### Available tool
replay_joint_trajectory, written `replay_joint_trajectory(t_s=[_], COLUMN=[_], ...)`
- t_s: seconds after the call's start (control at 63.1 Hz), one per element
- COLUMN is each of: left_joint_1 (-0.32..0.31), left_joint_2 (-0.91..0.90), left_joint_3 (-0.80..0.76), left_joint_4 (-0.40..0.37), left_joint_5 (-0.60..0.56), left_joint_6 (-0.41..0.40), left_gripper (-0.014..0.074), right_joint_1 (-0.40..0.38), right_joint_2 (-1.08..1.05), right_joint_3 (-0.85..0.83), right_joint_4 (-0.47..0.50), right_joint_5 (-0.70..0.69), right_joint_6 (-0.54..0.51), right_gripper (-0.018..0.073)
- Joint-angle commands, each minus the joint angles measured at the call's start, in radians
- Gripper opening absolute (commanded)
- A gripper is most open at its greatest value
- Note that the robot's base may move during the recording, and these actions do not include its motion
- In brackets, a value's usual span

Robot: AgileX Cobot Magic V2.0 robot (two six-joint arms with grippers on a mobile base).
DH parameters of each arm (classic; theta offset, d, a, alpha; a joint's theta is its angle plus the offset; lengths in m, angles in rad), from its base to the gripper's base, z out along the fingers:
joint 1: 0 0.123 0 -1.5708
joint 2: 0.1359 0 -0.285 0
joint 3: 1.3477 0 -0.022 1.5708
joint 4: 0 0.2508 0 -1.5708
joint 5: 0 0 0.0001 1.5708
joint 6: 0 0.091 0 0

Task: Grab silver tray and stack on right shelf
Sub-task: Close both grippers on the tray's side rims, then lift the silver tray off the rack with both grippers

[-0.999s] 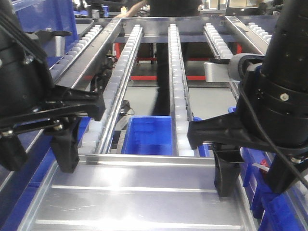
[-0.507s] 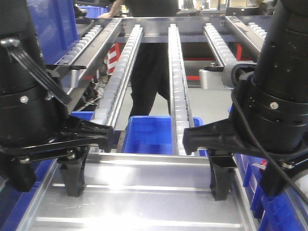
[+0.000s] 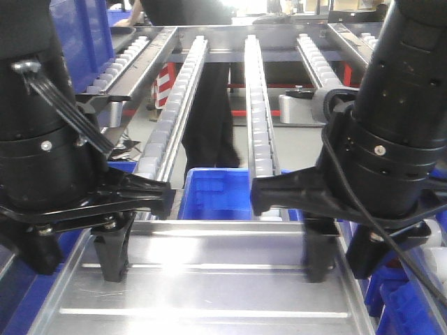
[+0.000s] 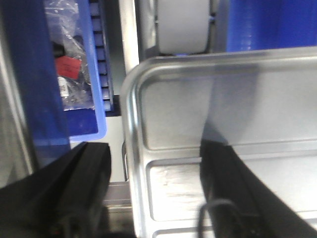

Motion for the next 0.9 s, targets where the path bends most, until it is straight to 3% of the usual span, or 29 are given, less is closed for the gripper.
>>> replay_joint_trajectory(t_s=[0.0, 0.111, 0.238, 0.729, 0.888], left_joint_1=[0.001, 0.001, 0.001, 0.001, 0.001], left_joint_2=[-0.018, -0.011, -0.006, -0.089, -0.16], left_joint_3=[-0.015, -0.015, -0.015, -0.019, -0.073], left_joint_4=[0.002, 0.007, 0.002, -0.002, 0.011], left_joint_5=[-0.025, -0.03, -0.045, -0.046, 0.017], left_joint_6=[-0.012, -0.012, -0.012, -0.041, -0.041], left_gripper=[0.0225, 0.0094, -0.0108, -0.0093, -0.0093], right_joint_1=[-0.003, -0.003, -0.003, -0.003, -0.003], right_joint_2=[-0.016, -0.016, -0.016, -0.13, -0.23], right_joint_3=[-0.013, -0.013, -0.013, -0.019, -0.023], right_joint_4=[-0.022, -0.022, -0.022, -0.062, -0.101], right_joint_5=[-0.002, -0.002, -0.001, 0.049, 0.074], right_joint_6=[-0.003, -0.003, -0.003, -0.009, -0.009], right_gripper=[0.016, 0.0041, 0.005, 0.005, 0.005])
